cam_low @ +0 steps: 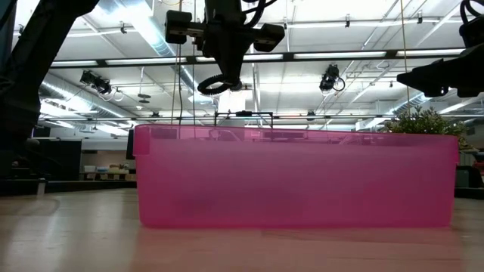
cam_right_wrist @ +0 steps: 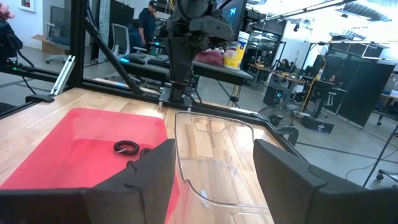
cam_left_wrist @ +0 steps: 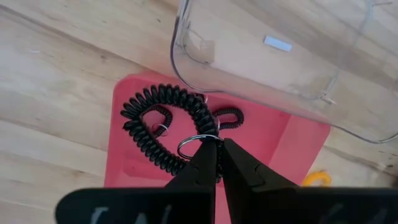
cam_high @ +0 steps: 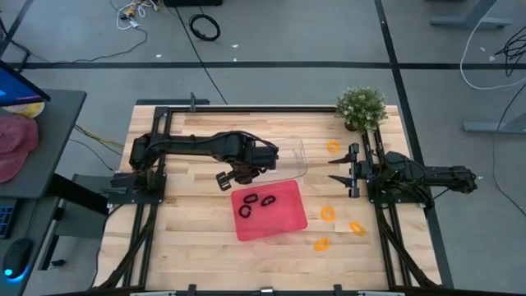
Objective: Sort spring keychains
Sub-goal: Put the black spring keychain into the red bin
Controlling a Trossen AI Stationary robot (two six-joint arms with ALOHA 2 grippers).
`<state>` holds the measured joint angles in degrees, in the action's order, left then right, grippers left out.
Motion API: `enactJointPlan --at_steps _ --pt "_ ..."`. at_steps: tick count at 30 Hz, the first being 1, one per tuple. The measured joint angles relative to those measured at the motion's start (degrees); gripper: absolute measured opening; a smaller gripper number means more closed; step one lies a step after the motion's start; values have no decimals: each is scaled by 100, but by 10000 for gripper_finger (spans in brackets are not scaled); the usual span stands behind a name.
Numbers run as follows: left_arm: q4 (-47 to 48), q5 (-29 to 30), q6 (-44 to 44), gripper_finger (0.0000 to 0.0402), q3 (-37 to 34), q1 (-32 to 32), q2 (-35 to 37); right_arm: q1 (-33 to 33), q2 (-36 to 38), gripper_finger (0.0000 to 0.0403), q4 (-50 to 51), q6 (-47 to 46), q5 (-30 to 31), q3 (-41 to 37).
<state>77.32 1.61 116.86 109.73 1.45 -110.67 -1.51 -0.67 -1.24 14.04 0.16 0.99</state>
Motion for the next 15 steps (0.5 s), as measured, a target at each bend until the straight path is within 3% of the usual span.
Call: enactJointPlan --at_steps 15 --pt "51 4 -8 8 8 2 -72 1 0 222 0 0 0 0"
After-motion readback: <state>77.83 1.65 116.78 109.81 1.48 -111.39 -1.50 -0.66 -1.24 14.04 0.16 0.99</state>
